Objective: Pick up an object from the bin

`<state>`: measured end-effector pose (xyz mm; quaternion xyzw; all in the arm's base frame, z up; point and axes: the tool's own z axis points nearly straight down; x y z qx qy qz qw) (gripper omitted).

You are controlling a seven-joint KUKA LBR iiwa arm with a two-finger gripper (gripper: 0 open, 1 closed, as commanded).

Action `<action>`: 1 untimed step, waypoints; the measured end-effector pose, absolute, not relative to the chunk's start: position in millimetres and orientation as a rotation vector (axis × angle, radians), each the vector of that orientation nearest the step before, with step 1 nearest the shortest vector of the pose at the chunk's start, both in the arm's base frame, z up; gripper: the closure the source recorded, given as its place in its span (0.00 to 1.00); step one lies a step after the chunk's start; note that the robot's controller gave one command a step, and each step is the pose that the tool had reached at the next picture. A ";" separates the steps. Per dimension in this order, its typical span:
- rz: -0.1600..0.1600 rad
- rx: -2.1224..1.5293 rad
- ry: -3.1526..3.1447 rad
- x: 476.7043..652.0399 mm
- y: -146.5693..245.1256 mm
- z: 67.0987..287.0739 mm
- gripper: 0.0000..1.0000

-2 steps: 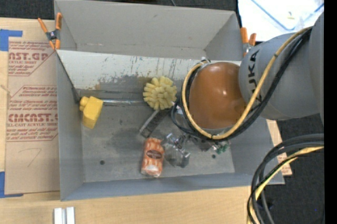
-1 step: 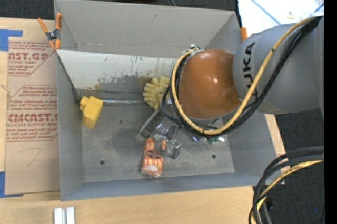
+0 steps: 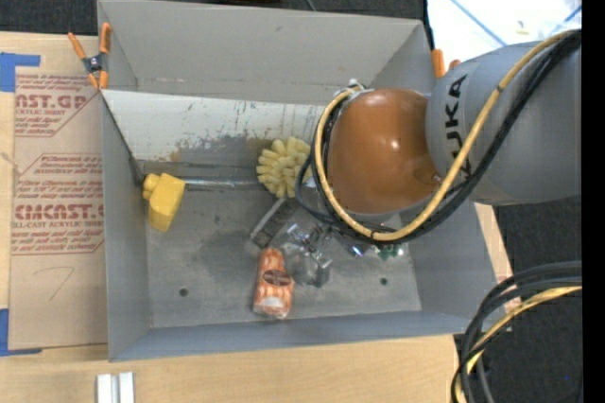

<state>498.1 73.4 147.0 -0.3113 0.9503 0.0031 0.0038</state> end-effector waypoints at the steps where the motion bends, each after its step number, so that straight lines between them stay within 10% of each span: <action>1: 0.012 -1.119 2.927 535.5 64.2 82.2 1.00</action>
Offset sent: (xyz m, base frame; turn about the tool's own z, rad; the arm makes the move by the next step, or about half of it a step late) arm 0.0036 0.0042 -0.0104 -0.0332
